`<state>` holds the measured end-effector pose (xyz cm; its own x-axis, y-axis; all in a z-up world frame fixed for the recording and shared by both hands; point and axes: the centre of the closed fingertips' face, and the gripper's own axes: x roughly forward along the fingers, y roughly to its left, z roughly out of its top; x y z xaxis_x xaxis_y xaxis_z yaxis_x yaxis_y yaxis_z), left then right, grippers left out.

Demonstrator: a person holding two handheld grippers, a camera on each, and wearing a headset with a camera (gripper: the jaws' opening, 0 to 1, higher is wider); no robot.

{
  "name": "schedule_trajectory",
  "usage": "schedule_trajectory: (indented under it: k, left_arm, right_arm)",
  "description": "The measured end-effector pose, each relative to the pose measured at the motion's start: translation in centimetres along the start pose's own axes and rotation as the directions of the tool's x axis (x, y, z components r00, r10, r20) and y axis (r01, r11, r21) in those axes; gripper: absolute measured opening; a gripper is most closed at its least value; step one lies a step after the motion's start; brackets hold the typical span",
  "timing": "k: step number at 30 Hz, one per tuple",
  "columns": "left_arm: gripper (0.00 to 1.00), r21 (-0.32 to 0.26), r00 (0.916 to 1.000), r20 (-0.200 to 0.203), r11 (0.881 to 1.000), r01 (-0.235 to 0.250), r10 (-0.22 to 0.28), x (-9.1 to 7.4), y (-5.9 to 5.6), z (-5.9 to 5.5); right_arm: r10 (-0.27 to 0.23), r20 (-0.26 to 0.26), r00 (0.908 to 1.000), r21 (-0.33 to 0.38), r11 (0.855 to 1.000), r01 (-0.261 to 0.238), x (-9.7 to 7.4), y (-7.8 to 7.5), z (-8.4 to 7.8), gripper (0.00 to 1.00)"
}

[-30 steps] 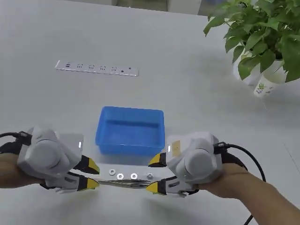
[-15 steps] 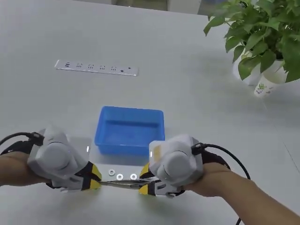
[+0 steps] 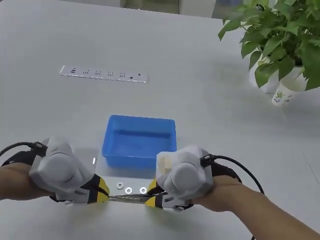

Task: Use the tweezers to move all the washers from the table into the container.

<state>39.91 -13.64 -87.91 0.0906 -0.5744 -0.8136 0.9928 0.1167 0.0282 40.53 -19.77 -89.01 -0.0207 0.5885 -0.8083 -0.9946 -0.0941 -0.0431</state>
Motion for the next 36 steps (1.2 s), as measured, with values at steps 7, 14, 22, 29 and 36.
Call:
schedule_trajectory:
  k: [7, 14, 22, 29, 36]
  left_arm:
    - [0.05, 0.004, 0.9998, 0.018, 1.000, 0.001, -0.001, -1.3, -0.4, 1.5]
    - [0.05, 0.038, 0.9993, 0.036, 0.999, -0.006, 0.005, -2.6, -0.7, 3.4]
    - [0.05, 0.075, 0.9985, 0.054, 0.997, -0.010, 0.005, -3.6, -0.8, 5.5]
    - [0.05, 0.098, 0.9967, 0.081, 0.995, -0.011, 0.004, -4.1, -0.9, 7.4]
    - [0.05, 0.126, 0.9932, 0.116, 0.992, -0.019, 0.004, -5.1, -0.9, 9.7]
  right_arm:
    - [0.001, -0.008, 1.0000, -0.017, 1.000, -0.001, 0.0, 0.3, -0.1, 0.12]
    - [0.001, -0.003, 1.0000, -0.025, 1.000, -0.001, -0.2, 0.8, -0.1, 0.12]
    - [-0.004, 0.024, 0.9997, -0.016, 1.000, 0.005, -0.3, 1.0, 0.2, 0.14]
    - [-0.013, 0.037, 0.9992, -0.012, 1.000, 0.014, -0.5, 0.9, 0.8, 0.13]
    - [-0.029, 0.084, 0.9961, 0.020, 0.999, 0.028, -0.8, 0.7, 1.8, 0.12]
